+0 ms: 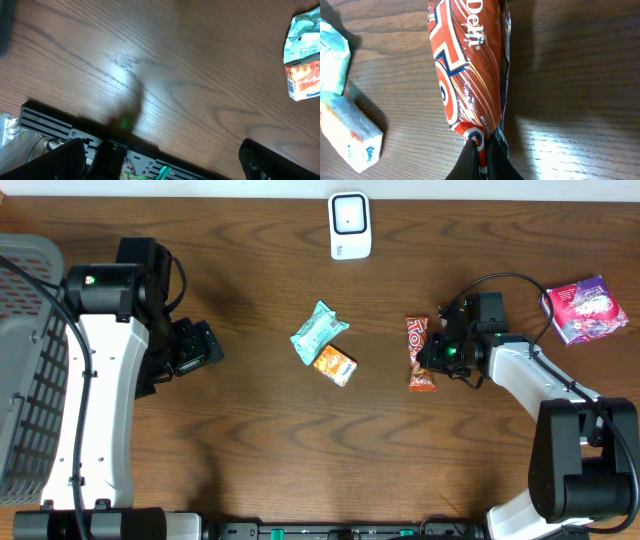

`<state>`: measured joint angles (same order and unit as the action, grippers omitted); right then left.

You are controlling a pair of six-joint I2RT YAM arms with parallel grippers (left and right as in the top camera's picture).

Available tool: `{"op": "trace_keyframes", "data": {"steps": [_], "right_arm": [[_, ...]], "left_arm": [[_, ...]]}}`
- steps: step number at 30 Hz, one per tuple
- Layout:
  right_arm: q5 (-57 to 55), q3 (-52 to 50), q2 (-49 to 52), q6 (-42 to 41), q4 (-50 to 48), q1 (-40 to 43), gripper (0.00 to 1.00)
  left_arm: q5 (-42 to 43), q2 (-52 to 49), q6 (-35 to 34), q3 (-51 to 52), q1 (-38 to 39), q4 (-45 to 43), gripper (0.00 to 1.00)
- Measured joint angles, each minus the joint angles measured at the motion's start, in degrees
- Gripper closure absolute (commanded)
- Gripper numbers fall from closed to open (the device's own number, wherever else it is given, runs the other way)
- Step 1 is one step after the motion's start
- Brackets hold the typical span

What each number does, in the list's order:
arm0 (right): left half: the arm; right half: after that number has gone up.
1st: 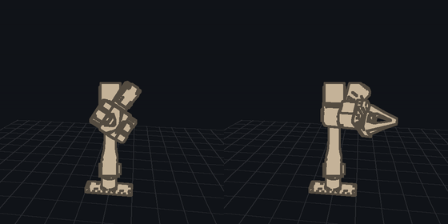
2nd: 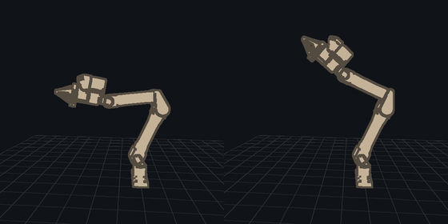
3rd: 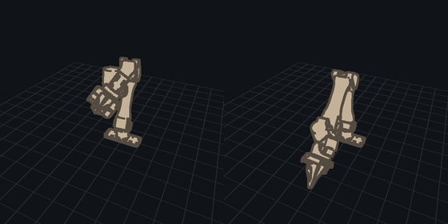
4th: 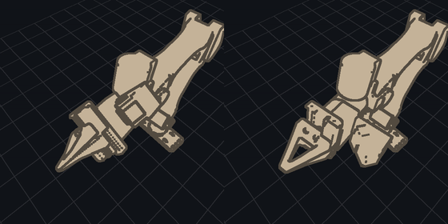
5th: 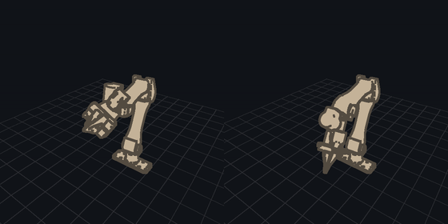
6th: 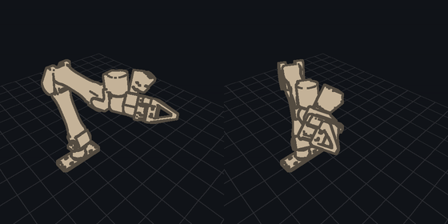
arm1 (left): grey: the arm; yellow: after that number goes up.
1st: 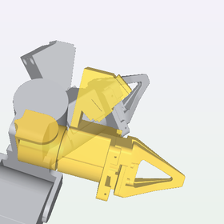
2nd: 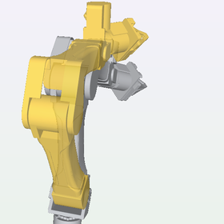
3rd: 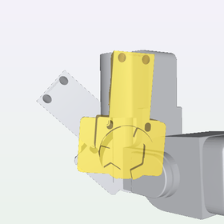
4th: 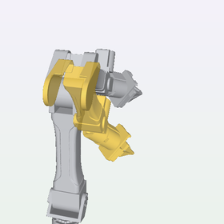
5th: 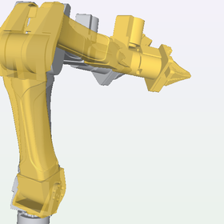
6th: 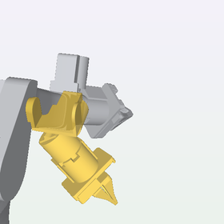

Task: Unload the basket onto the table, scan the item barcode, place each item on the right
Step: 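Raise the red packet with the right gripper up to the scanner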

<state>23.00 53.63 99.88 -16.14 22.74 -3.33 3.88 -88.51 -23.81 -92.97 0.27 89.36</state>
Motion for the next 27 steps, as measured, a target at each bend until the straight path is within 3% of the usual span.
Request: {"op": "trace_keyframes", "data": {"steps": [13,20,27], "right_arm": [[7.93,0.00,0.00,-0.90,-2.78,-0.02,0.99],[15.82,-0.02,0.00,-10.82,-18.32,-2.16,0.99],[8.31,0.04,-0.04,-24.65,-34.64,-10.14,0.99]], "left_arm": [[0.00,0.00,0.00,0.00,0.00,0.00,0.02],[0.00,0.00,0.00,0.00,0.00,-0.02,0.02],[0.00,0.00,0.00,0.00,0.00,0.00,0.02]]}}
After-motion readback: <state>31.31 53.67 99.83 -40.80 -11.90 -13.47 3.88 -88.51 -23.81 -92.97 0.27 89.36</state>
